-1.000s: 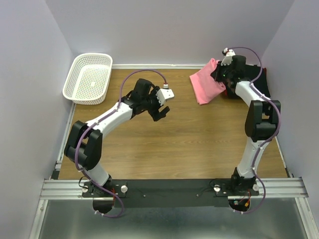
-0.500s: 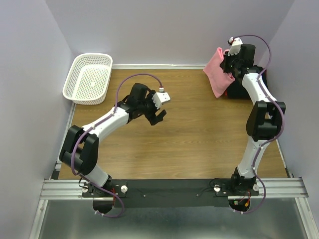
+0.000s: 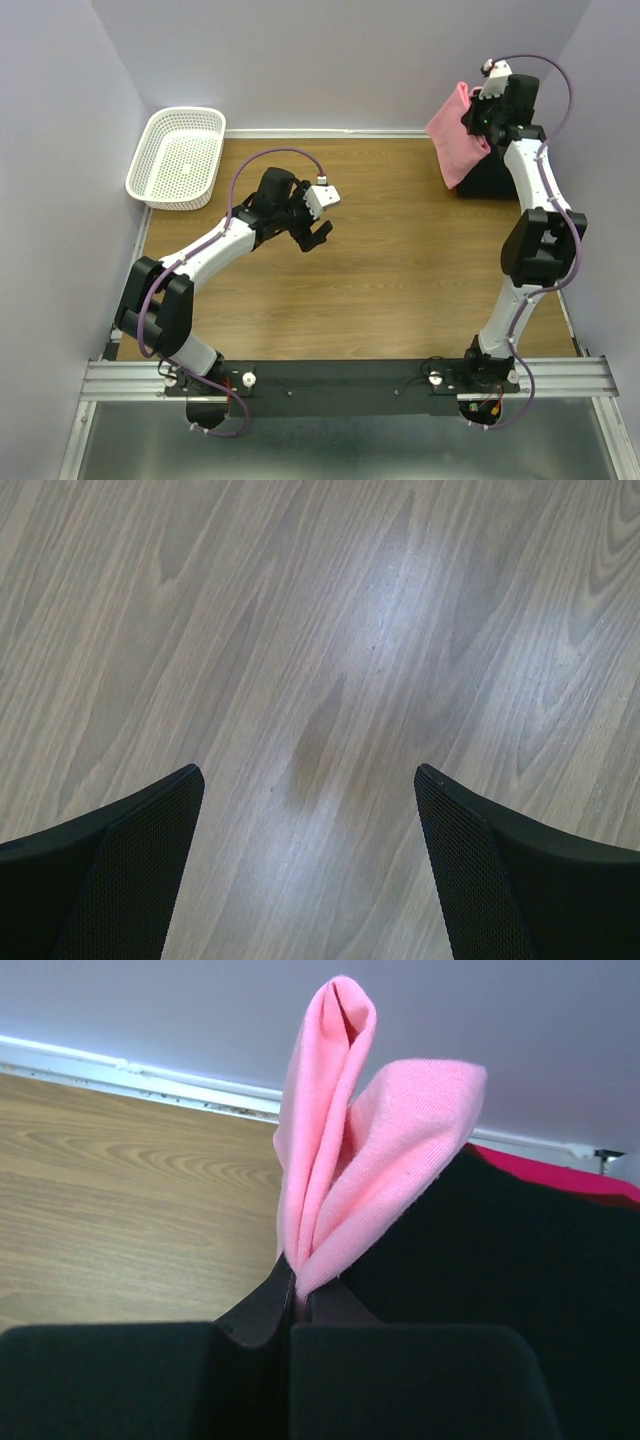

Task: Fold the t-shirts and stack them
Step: Put the neatly folded tshirt into the corner of the board with the right arm

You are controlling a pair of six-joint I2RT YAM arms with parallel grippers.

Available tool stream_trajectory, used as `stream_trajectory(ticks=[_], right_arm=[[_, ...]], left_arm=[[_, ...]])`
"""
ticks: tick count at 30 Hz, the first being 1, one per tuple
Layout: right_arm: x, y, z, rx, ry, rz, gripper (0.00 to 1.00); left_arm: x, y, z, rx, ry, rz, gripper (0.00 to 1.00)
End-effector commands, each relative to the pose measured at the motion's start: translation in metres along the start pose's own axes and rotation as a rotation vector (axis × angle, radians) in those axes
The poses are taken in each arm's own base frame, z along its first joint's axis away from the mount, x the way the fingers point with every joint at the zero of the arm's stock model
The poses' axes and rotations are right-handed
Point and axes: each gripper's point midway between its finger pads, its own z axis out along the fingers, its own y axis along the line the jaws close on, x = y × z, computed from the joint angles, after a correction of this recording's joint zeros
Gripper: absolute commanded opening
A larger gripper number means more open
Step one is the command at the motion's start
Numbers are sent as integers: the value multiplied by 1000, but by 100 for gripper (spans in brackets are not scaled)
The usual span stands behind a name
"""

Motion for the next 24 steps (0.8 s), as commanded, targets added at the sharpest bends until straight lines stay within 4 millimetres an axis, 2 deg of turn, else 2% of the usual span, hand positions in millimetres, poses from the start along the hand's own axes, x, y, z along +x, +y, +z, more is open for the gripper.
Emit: stream_trajectory(ticks=[1, 4, 7, 12, 14, 15, 19, 24], right_arm=[[-51, -13, -37, 25, -99, -3, 1], [-55, -21, -44, 29, -107, 11, 1], [-48, -31, -43, 40, -96, 18, 0], [-24, -47, -32, 51, -48, 11, 1], [-7, -60, -23, 55, -18, 24, 1], [-7, -60, -23, 55, -18, 23, 1], [13, -84, -12, 89, 15, 23, 0], [26, -107, -7, 114, 33, 0, 1]], left_arm=[[-7, 0, -7, -7, -30, 10, 94], [-5, -1, -5, 1, -23, 6, 94], [-3, 0, -4, 2, -19, 3, 94], [1, 1, -2, -3, -1, 6, 94], [4, 0, -1, 3, 13, 4, 94], [6, 1, -1, 3, 18, 4, 94], [7, 1, -2, 0, 27, 9, 94], [7, 3, -1, -3, 37, 9, 94]])
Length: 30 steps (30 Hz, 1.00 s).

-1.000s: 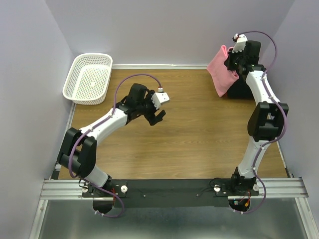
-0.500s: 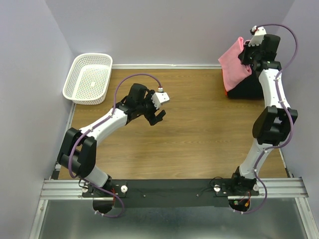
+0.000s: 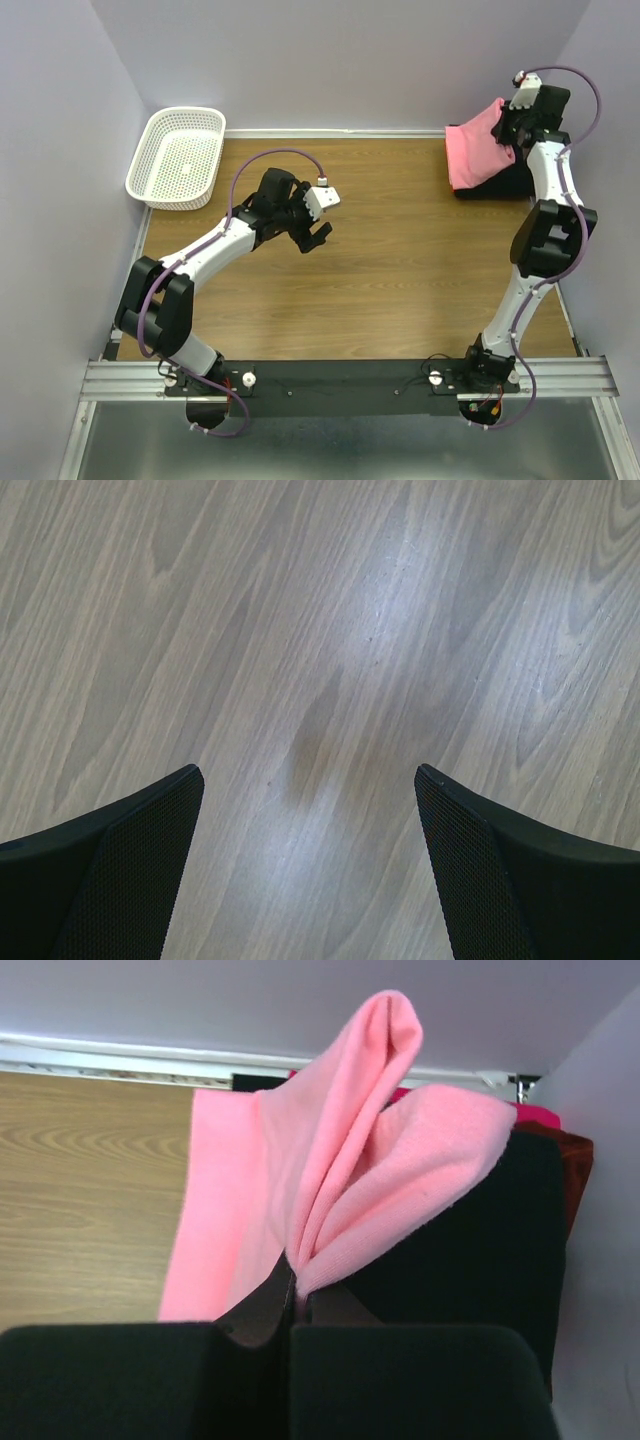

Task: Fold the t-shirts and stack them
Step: Put the neatly folded tshirt into the corner of the board with the right arm

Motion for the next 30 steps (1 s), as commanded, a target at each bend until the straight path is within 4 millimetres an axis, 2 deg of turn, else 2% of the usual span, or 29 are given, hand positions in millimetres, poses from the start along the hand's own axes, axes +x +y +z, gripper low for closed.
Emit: stream_trajectory(ticks=[1, 7, 15, 17, 18, 19, 20, 23, 24, 28, 30], right_arm=[[-8, -23, 3, 21, -25, -46, 0], [6, -55, 12, 51, -10, -63, 1], [35, -76, 33, 48, 33, -118, 1], [40, -81, 35, 70, 46, -122, 20], [38, -85, 37, 92, 45, -120, 39], [38, -95, 36, 146, 54, -115, 67], [27, -102, 34, 178, 36, -116, 74], [6, -111, 23, 204, -12, -81, 85], [-11, -108, 13, 201, -47, -67, 89], [-41, -88, -13, 139, -110, -53, 97], [-48, -78, -24, 113, -122, -40, 99]], left_arm=[[4, 4, 0, -8, 25, 4, 94], [6, 4, 1, -1, 38, -4, 94], [8, 4, 1, -1, 51, -13, 94], [7, 4, -1, -4, 52, -8, 94], [5, 6, -1, -9, 49, -6, 94], [3, 6, -3, -12, 47, -5, 94], [2, 7, -5, -16, 44, -14, 94], [-4, 11, -11, -7, 24, -34, 94], [-5, 10, -13, 6, 13, -54, 94], [-4, 28, -32, -25, -38, -139, 94], [-1, 49, -49, -82, -62, -190, 94]])
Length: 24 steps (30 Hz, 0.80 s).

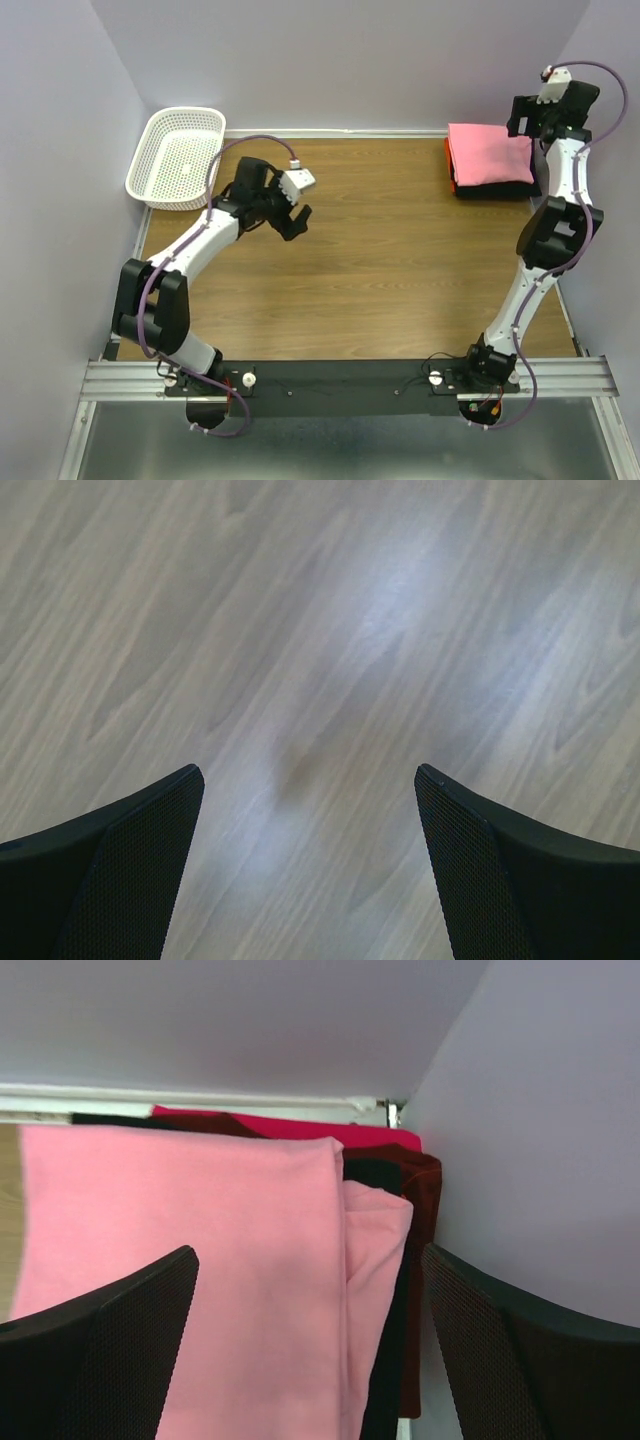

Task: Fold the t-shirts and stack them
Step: Put the neatly folded tshirt into the corner of the board with the right arm

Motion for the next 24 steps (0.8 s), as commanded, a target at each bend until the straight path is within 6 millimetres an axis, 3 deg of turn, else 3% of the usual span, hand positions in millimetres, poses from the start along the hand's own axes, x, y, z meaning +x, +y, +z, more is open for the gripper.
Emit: stream_trajectory(ticks=[1, 5, 11, 15, 18, 22, 24], right_arm=[[-57, 13, -49, -59, -113, 39, 100], [-66, 38, -87, -138, -103, 101, 100], [-62, 80, -135, -275, -79, 224, 100], [-26, 122, -168, -367, -4, 284, 100], [1, 151, -180, -422, 48, 291, 100], [70, 194, -195, -470, 180, 285, 100], [81, 217, -208, -506, 190, 251, 100]], left_arm=[[-15, 21, -34, -38, -93, -112, 94], [-18, 60, -73, -175, -148, -164, 94], [-26, 90, -114, -347, -162, -182, 94], [-20, 91, -124, -391, -155, -194, 94], [-5, 83, -120, -389, -139, -229, 94], [24, 74, -112, -396, -91, -267, 94], [37, 70, -112, -412, -73, -277, 94]])
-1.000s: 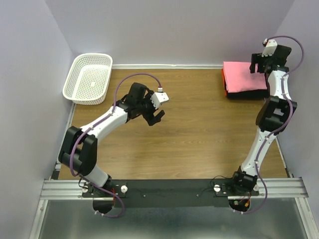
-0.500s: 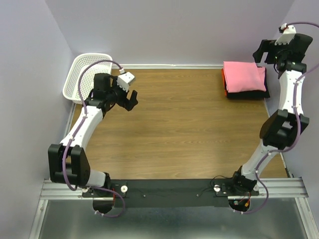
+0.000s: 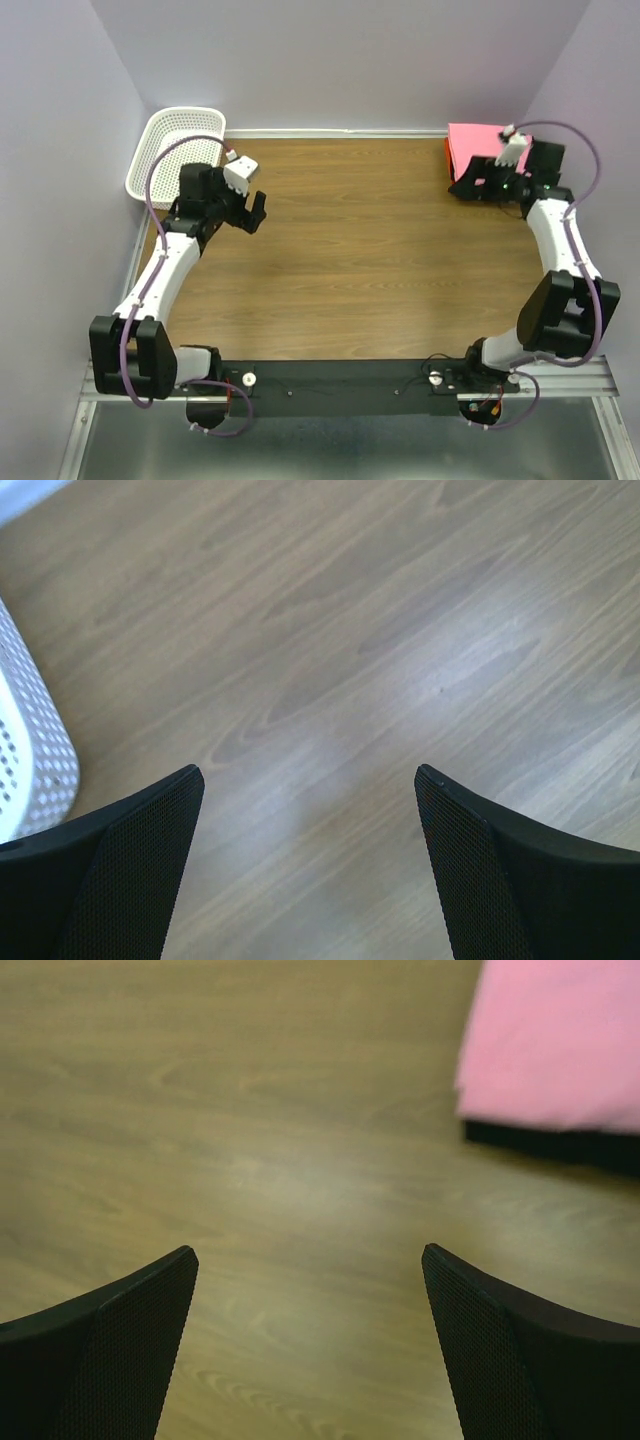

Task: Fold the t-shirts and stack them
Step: Put the neatly folded tshirt into the corner of the board with the right arm

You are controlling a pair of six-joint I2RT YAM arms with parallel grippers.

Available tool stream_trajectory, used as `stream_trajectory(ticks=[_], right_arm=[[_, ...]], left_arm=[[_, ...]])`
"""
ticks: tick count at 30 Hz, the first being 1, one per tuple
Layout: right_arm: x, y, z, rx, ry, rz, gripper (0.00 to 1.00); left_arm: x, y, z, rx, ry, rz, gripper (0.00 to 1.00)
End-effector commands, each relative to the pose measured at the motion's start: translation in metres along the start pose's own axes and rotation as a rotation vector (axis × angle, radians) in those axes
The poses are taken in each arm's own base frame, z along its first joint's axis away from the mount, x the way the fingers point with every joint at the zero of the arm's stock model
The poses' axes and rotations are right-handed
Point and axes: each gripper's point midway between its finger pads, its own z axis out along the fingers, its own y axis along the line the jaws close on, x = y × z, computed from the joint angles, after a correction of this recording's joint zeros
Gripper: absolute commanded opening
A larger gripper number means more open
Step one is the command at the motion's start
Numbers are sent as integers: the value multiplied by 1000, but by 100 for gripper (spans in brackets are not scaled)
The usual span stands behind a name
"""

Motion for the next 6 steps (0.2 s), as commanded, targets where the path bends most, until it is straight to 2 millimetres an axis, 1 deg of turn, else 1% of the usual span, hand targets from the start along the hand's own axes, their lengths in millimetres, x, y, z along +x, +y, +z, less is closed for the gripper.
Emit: stream_trajectory(ticks=[1, 2, 3, 4, 5, 6], right_arm=[[47, 40, -2, -77, 78, -25, 100], [62, 50, -1, -84, 103, -43, 100], [66, 53, -1, -85, 106, -57, 100], [69, 55, -1, -87, 109, -56, 100], [64, 55, -1, -81, 101, -54, 100], [61, 54, 0, -76, 98, -48, 100]], left_arm=[[26, 3, -4, -59, 42, -32, 94], [26, 3, -6, -61, 38, -33, 94], [26, 2, -7, -60, 37, -31, 94], [24, 2, -8, -62, 30, -29, 94], [21, 3, -8, -63, 26, -32, 94], [13, 8, -11, -76, 13, -31, 94]])
